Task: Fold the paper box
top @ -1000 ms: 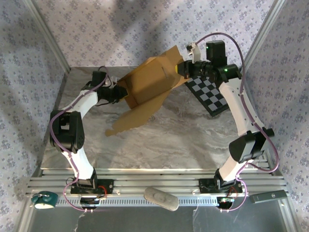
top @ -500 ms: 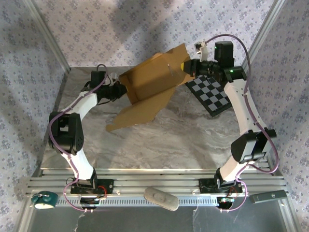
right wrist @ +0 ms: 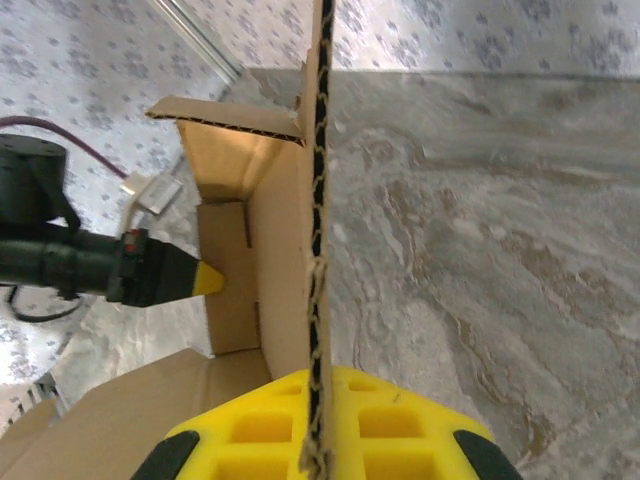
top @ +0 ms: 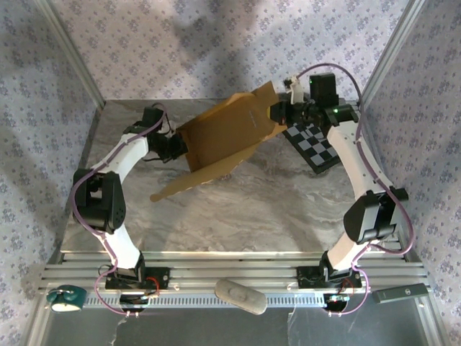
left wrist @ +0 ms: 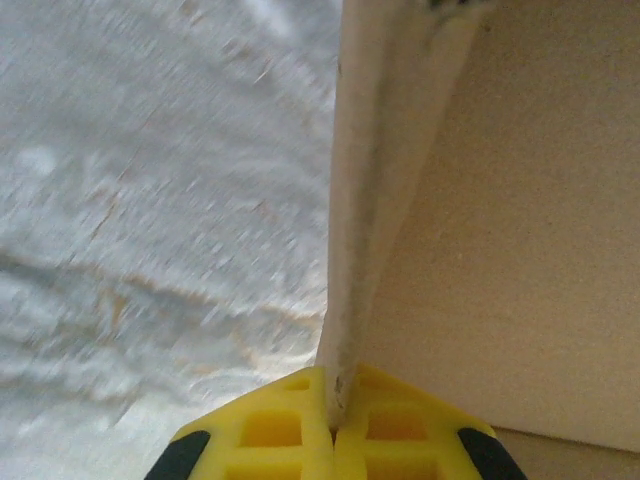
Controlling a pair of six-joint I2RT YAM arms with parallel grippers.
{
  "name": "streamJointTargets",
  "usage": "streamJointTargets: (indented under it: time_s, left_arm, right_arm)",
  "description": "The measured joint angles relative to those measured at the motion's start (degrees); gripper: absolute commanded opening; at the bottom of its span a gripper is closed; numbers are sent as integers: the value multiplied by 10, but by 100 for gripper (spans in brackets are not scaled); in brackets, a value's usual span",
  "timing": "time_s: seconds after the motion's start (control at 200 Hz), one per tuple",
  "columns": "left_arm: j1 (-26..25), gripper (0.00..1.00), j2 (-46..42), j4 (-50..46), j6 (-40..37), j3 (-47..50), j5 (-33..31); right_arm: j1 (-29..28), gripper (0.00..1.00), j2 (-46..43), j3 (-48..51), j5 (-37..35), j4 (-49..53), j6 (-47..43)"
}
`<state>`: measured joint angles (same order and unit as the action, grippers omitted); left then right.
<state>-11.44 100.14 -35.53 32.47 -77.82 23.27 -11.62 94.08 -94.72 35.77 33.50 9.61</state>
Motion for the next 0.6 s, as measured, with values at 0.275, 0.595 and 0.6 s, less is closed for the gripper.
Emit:
streamJointTargets:
  time_s: [0.275, 0.595, 0.6]
  left_arm:
    - [-26, 0, -14, -93, 18, 41, -75]
    - [-30, 13, -15, -63, 45, 102, -76]
    - [-30, 14, -15, -62, 45, 102, -76]
  right_arm:
    - [-13, 0, 31, 53, -4, 1, -38]
    - [-28, 0, 39, 77, -5, -5, -78]
    - [-28, 0, 39, 77, -5, -5, -79]
